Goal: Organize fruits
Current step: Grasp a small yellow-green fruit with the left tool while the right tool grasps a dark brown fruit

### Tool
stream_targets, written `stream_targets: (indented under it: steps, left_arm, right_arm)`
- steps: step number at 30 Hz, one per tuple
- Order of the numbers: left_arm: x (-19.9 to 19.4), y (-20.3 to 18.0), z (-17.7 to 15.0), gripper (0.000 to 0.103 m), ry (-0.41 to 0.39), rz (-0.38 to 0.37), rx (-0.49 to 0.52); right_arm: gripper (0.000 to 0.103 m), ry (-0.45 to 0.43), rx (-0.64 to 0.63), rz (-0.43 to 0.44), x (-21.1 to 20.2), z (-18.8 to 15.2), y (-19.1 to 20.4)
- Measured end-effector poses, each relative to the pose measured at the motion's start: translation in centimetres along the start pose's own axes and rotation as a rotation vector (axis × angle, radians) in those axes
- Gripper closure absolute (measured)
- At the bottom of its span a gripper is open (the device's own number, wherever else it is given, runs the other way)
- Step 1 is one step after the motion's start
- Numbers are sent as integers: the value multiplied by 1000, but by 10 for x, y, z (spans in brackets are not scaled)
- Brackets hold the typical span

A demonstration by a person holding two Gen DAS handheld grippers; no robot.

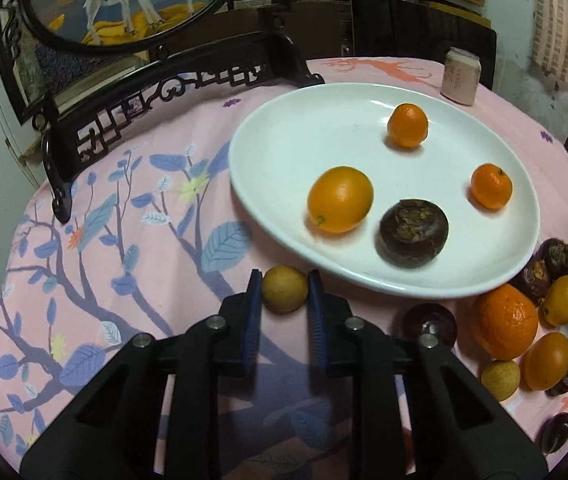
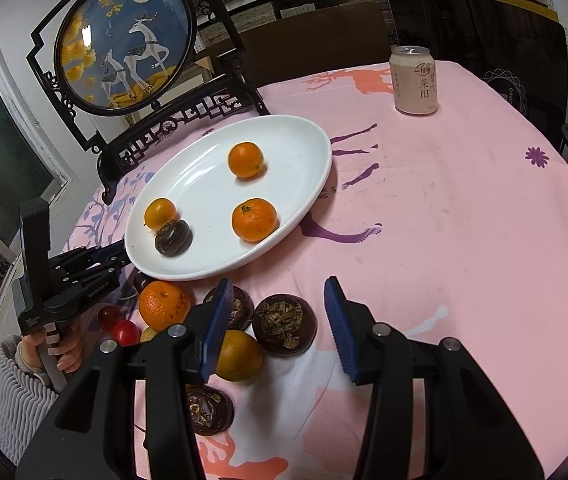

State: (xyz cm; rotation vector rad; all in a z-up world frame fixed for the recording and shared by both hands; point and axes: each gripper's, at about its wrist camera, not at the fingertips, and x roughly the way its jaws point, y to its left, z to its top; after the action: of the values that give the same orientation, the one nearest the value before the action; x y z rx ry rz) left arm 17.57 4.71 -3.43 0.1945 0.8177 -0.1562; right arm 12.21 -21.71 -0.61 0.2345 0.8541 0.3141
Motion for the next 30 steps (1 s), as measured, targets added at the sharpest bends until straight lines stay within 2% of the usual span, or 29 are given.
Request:
stream_targets:
  steps: [6,10,16,21,23,30]
  left_arm:
    - [-18,-3,-12,80,7,24,-24]
    - [-43,-6,-23,80,-4,15,-83]
    - [-69,-19,-34,80,-57,-6,-63]
    - [-68,-20,-32,80,-47,-42,-74]
    - [-67,-20,-32,80,-41,-48,-77]
    - [-67,-24,-32,80,-41,-59,-67]
  right_arm:
    - [56,34,-28,15,1,-2,7]
    - [55,76,-11,30,4,-5,4]
    - [56,107,-5,-23,19,-10,1]
    - [56,132,8,-48,31,-12,-6]
    - [56,131,3,-33,35,-13,-4]
    - [58,118,-39,-74,44,-14,3]
